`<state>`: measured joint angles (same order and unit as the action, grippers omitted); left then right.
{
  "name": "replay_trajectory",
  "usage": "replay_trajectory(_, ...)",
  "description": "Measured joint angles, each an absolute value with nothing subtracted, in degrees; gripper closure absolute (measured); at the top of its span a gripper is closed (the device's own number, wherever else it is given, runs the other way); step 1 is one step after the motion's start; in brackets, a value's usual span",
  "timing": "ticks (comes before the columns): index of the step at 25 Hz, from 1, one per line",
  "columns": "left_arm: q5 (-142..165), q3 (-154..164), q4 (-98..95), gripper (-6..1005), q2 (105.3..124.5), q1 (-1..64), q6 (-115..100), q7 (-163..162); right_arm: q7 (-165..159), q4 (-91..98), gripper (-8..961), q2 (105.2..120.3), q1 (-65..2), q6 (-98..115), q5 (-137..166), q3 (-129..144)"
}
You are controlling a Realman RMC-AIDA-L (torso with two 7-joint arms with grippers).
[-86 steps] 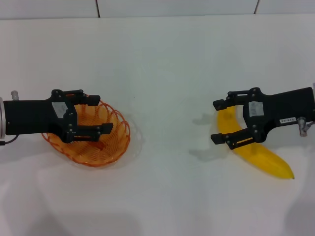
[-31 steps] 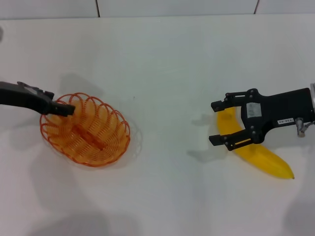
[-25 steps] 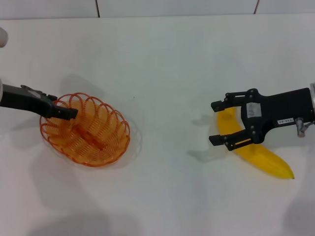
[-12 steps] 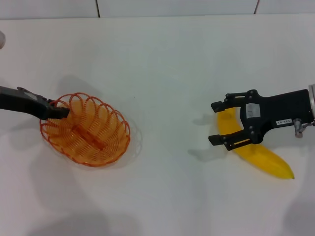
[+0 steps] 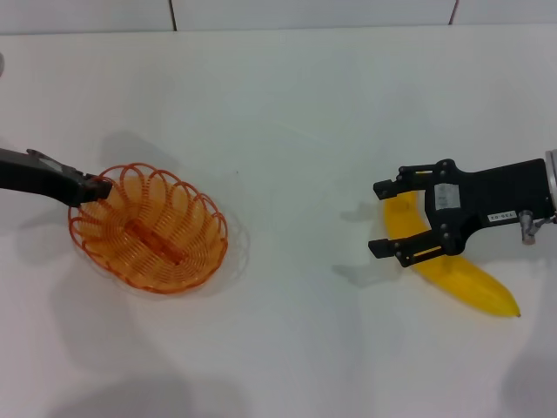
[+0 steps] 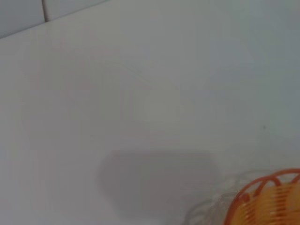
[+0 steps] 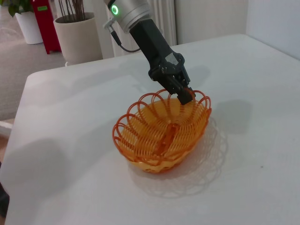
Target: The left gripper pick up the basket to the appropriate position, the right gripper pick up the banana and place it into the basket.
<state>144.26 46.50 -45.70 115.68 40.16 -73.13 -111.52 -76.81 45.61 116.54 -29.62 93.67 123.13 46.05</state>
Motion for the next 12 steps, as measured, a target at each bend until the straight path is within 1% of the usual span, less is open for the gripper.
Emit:
replay_trajectory(1,144.26,46.60,-45.70,729,115.66,40.16,-73.16,-111.38,-76.81,45.61,52,116.54,-29.62,93.68,123.13,46.05)
replay_trajectory(7,144.30,47.03,-45.89,891,115.57,40.17,-73.62,-110.44,-76.92,45.61,52,116.54,-29.62,93.74,123.13,46.05)
replay_trajectory(12,142.90,46.70,-50.66,942,115.96,39.19,-76.82,-109.99,-77.15,45.61,52,116.54,-29.62,93.78,123.13,46.05)
